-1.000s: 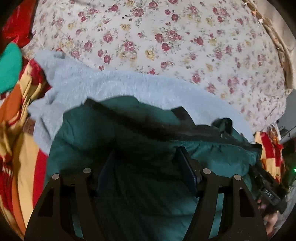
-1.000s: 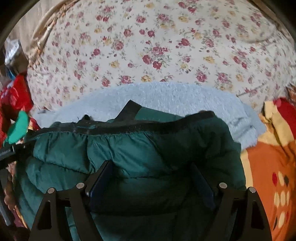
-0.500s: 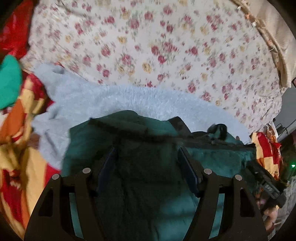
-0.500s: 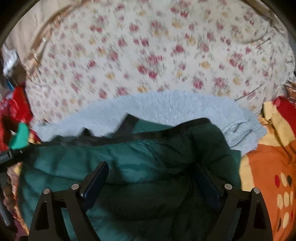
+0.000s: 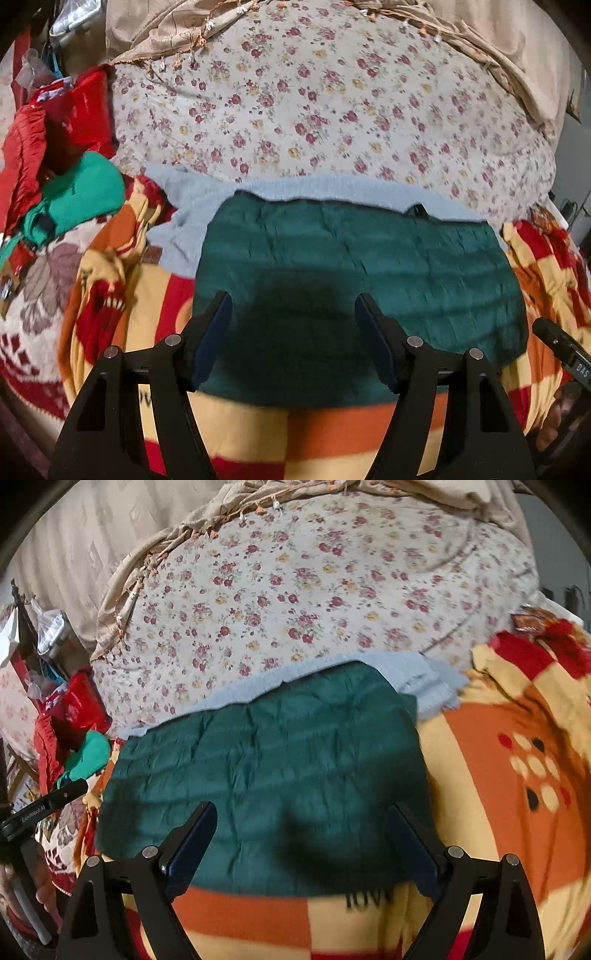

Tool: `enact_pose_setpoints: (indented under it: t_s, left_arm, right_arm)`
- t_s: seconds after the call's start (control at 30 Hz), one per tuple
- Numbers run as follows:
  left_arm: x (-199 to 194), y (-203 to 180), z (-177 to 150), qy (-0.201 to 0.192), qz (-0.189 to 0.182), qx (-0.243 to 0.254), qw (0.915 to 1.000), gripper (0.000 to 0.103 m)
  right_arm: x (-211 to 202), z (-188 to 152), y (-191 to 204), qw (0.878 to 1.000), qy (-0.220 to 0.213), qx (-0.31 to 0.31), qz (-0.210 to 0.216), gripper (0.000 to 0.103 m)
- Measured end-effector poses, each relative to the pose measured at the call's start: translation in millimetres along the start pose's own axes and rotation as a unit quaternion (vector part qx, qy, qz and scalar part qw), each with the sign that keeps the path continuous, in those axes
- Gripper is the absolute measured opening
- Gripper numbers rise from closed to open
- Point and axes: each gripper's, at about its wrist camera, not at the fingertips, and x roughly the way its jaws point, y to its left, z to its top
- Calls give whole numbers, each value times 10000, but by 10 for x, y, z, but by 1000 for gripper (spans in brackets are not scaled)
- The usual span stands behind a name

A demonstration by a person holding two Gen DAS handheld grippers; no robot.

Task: Fold large clothes

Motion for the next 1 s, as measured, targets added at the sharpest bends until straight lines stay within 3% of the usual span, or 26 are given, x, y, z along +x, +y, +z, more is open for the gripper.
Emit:
enact_pose_setpoints:
  t_s: [0.17,0.47,0.7,1.0]
  left_arm:
    - [-265,-138,-337,-95,74,83,9999,69]
    - [-765,-141,-688,-123,-301,-292,9990,69]
    - [-977,-203,-859,-120,-471,-344,9982,69]
    - [-1306,-318,-982,-500,-425,-132,9978,69]
  right_arm:
    - [-322,-320,-2,9994,-133,310,21,92]
    - [-627,-656,88,9989,-146,437,40,92]
    - [-773,-716,231,9994,-258,203,-43,92]
    - [-977,-755,390,9994,-339,52,-41,92]
